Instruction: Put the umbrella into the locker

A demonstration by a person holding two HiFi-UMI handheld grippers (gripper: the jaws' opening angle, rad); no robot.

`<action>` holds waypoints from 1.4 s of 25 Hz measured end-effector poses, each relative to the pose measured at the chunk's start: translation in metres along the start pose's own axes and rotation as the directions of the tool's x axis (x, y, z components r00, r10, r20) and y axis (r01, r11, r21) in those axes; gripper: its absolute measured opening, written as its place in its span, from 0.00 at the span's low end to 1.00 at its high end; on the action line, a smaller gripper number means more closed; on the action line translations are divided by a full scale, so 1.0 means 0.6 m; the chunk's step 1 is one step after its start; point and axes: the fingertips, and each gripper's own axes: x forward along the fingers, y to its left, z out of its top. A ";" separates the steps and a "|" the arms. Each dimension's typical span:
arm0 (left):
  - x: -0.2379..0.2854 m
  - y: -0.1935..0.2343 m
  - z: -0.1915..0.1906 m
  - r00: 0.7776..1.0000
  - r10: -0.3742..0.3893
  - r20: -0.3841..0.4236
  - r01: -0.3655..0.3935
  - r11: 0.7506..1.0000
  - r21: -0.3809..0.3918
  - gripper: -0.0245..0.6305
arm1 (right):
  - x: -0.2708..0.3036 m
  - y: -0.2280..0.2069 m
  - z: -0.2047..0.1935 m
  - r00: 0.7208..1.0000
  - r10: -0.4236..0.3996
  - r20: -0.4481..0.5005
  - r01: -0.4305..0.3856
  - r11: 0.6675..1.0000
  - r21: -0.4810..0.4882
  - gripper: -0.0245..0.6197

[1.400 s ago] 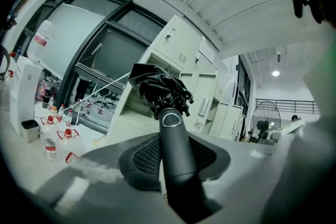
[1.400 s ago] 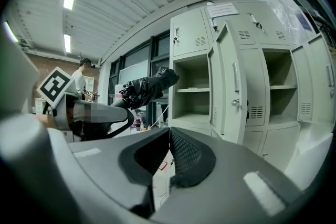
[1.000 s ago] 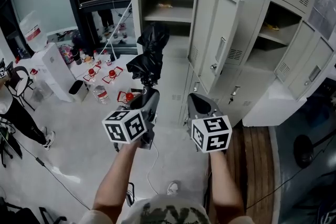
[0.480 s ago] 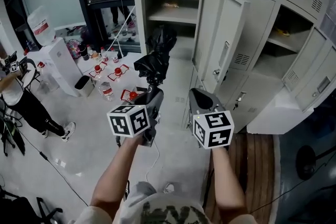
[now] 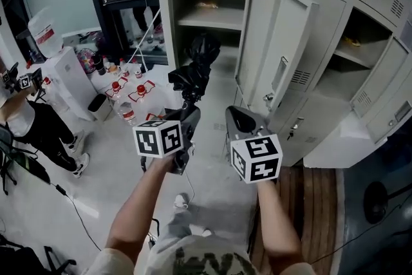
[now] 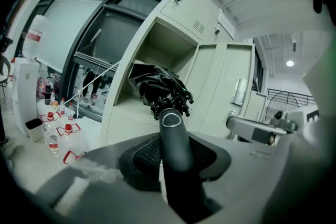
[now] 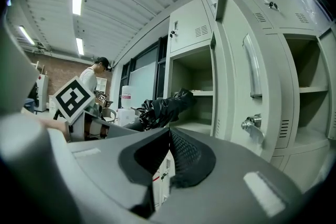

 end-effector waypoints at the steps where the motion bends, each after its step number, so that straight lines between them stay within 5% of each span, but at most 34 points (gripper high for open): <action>1: 0.011 0.007 0.002 1.000 0.002 -0.010 -0.001 1.000 0.004 0.24 | 0.010 -0.005 -0.002 1.000 -0.002 0.000 0.002 1.000 0.002 0.02; 19: 0.219 0.129 0.093 0.983 -0.047 -0.178 0.064 0.994 0.091 0.24 | 0.209 -0.084 0.016 0.994 -0.106 -0.023 0.106 0.994 0.028 0.02; 35: 0.364 0.168 0.131 0.951 -0.037 -0.307 0.095 0.980 0.175 0.24 | 0.282 -0.144 0.017 0.975 -0.216 -0.053 0.217 0.976 0.030 0.02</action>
